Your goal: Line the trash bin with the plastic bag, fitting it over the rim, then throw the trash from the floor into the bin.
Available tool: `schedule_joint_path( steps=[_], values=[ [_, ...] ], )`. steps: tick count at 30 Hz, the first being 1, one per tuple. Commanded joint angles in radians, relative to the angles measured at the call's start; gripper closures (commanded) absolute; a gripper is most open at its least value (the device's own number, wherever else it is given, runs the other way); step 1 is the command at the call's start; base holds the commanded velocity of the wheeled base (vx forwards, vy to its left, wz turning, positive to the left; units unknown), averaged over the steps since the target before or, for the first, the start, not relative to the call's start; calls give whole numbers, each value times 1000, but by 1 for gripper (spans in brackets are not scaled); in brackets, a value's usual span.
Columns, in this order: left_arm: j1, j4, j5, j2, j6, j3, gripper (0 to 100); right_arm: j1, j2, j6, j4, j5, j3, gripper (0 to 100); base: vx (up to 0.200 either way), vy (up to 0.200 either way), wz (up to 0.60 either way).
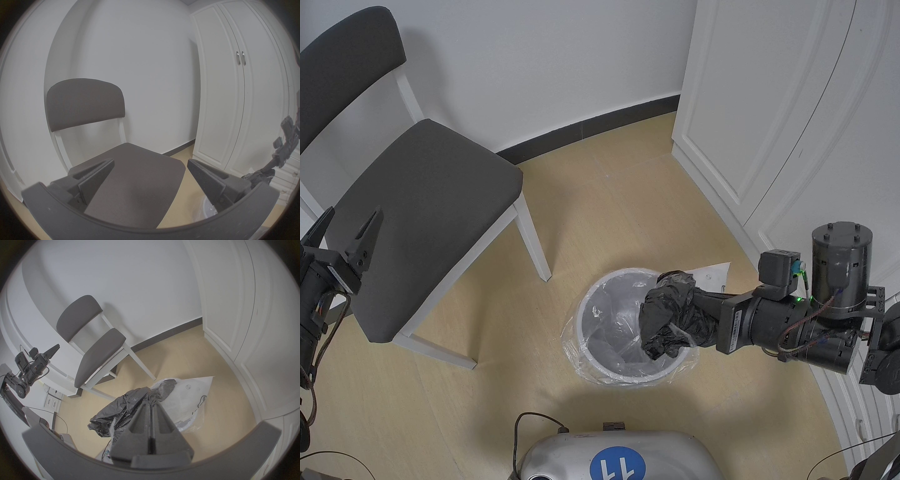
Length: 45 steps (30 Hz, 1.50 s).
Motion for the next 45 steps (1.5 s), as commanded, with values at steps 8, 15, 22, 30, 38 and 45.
schedule_joint_path(
  steps=[8, 15, 22, 30, 38, 45],
  values=[
    [0, 0, 1, 2, -1, 0, 0, 33, 83, 47, -2, 2, -12, 100, 0, 0, 0],
    [0, 0, 1, 2, 1, 0, 0, 32, 122, 85, -11, 4, -29, 100, 0, 0, 0],
    [0, 0, -1, 0, -1, 0, 0, 15, 195, 97, -123, 1, -21, 100, 0, 0, 0],
    [-1, 0, -1, 2, 1, 0, 0, -6, 237, 102, -128, 6, -30, 100, 0, 0, 0],
    [0, 0, -1, 2, 1, 1, 0, 0, 290, 103, -137, 9, -30, 100, 0, 0, 0],
    [0, 0, -1, 2, 1, 1, 0, -8, 372, 149, -139, 15, -60, 100, 0, 0, 0]
  ],
)
